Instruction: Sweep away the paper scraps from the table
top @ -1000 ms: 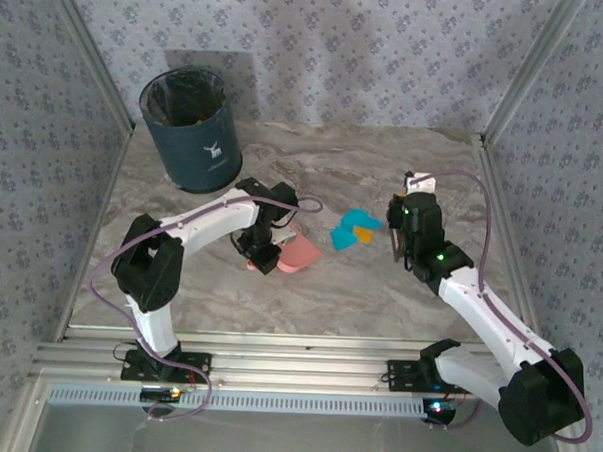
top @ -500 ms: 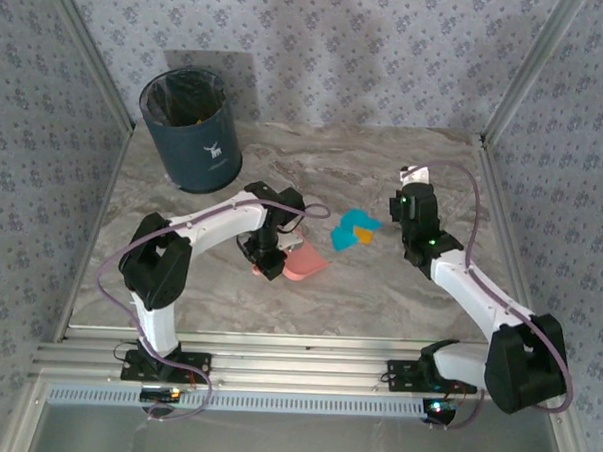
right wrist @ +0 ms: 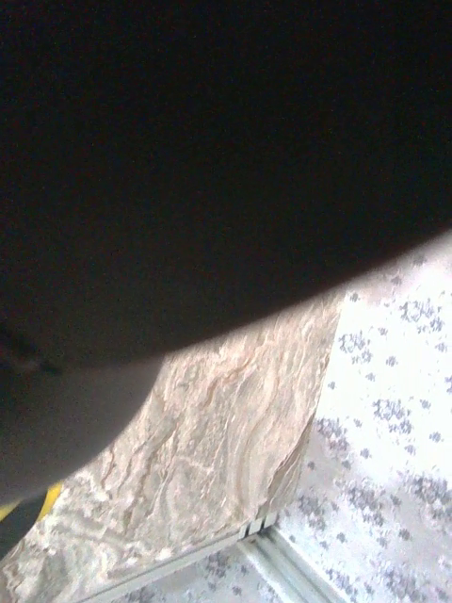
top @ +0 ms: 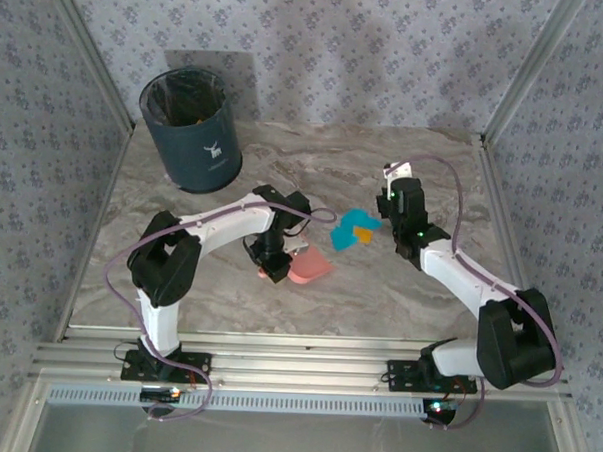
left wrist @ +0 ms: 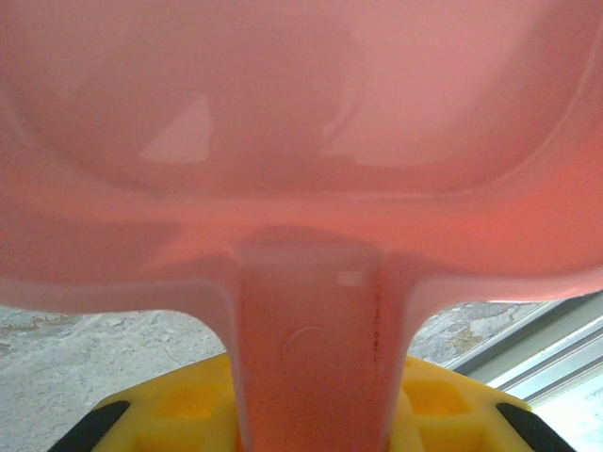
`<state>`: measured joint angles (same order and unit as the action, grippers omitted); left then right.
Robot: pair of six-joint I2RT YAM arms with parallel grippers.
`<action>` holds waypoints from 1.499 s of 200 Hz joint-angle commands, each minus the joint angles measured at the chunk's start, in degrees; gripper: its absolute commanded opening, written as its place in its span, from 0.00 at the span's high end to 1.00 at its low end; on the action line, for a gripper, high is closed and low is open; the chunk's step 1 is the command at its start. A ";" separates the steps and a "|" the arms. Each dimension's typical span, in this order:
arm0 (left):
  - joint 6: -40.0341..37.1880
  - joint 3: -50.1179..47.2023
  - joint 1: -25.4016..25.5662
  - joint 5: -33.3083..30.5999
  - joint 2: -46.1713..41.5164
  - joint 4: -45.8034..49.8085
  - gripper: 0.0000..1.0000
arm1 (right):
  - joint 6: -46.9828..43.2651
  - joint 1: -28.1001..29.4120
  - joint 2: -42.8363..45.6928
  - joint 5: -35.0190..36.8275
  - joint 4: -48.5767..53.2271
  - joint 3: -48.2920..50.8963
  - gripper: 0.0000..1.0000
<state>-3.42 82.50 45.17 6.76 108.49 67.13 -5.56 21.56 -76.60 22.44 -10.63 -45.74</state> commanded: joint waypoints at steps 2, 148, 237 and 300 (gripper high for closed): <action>0.06 1.70 1.22 -0.63 1.81 -0.16 1.00 | -0.72 1.65 -0.60 -2.84 -1.39 -1.78 1.00; 1.64 1.89 1.29 -2.37 2.95 -0.61 1.00 | 0.04 11.46 1.57 -9.55 5.63 -1.01 1.00; 3.64 2.31 -0.57 -2.63 3.23 -0.91 1.00 | 2.57 17.41 2.08 -10.78 8.72 -1.62 1.00; 3.51 2.32 -0.69 -2.68 3.40 -0.66 1.00 | 4.50 19.89 1.73 -16.37 8.36 -3.11 1.00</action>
<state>-0.56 83.64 44.62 4.84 110.80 65.78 -4.40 39.64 -74.72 11.90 -5.34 -47.20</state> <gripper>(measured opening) 0.277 0.251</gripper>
